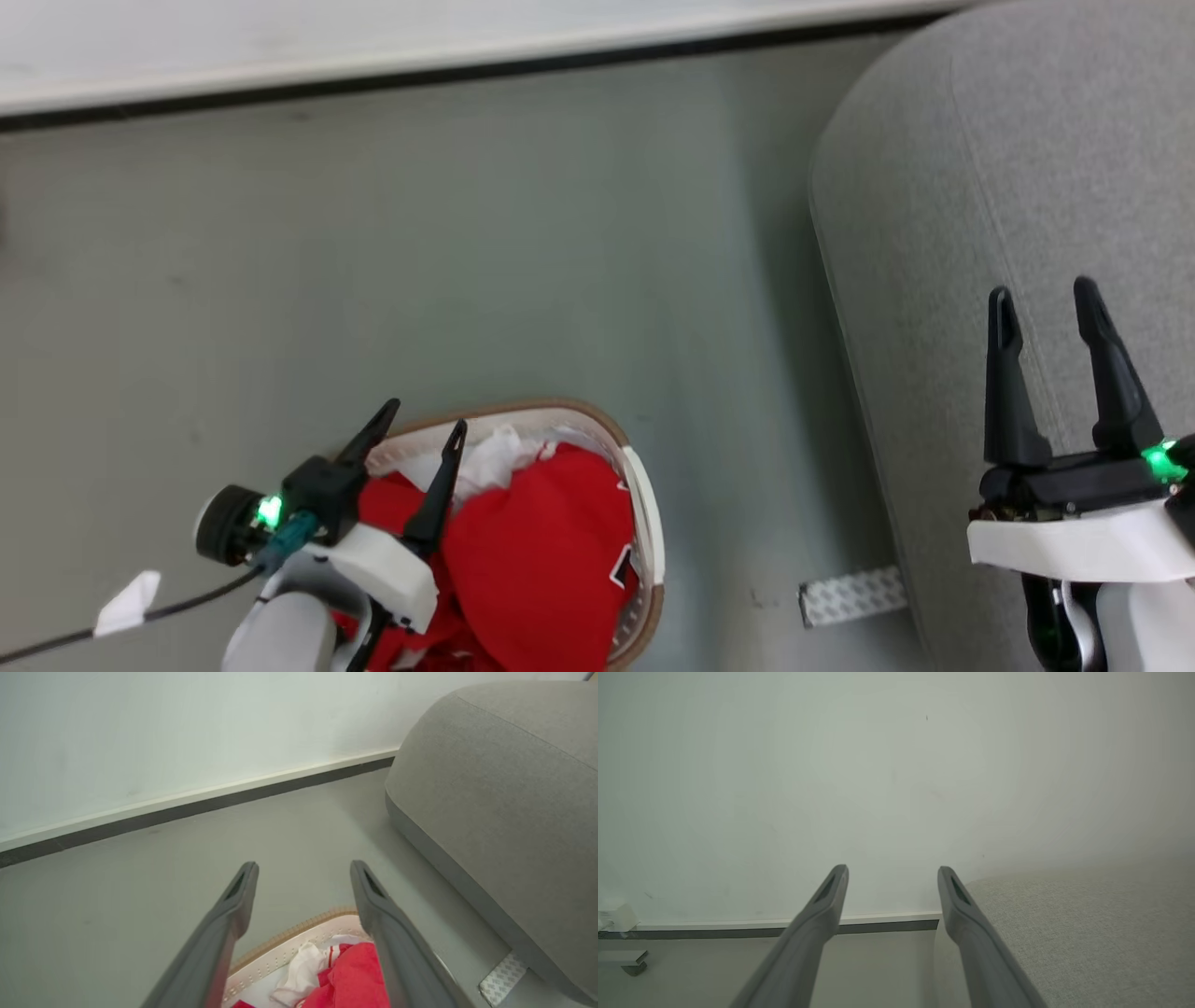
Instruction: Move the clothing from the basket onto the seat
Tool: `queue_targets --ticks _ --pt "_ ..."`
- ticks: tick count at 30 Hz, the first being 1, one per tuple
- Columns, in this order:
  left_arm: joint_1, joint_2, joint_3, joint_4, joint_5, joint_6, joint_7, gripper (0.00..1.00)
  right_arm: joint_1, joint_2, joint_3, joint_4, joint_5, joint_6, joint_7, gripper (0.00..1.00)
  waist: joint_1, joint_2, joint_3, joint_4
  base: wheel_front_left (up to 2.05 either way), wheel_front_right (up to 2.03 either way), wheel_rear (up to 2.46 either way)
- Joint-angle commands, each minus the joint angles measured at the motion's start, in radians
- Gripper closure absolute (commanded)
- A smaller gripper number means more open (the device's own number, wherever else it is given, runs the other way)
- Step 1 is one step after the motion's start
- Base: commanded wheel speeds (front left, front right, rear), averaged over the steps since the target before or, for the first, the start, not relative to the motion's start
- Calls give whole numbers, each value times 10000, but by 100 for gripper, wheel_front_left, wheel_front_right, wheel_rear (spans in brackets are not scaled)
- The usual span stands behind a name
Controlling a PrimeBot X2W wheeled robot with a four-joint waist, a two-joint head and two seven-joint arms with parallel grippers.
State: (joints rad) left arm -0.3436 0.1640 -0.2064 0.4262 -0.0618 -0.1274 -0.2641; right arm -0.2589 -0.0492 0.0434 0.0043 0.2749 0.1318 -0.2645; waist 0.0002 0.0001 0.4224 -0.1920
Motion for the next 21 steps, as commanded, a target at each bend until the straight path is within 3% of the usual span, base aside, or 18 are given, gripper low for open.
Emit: queue_targets --ticks 1,11,21 --pt "-303 171 -189 419 -35 -25 -3 0 -254 -24 -27 -75 81 -21 2 0 -2 -1 780 -446 0 0 0" --pt "-2536 1009 -3071 3454 -1539 -14 504 0 -1119 -21 -26 -598 503 -21 2 0 -2 -1 2595 -1092 0 0 0" --pt "-4068 1695 -5247 4979 -3658 -16 1692 0 -1495 -19 82 -863 922 -21 2 0 -2 -1 3851 -1635 0 0 0"
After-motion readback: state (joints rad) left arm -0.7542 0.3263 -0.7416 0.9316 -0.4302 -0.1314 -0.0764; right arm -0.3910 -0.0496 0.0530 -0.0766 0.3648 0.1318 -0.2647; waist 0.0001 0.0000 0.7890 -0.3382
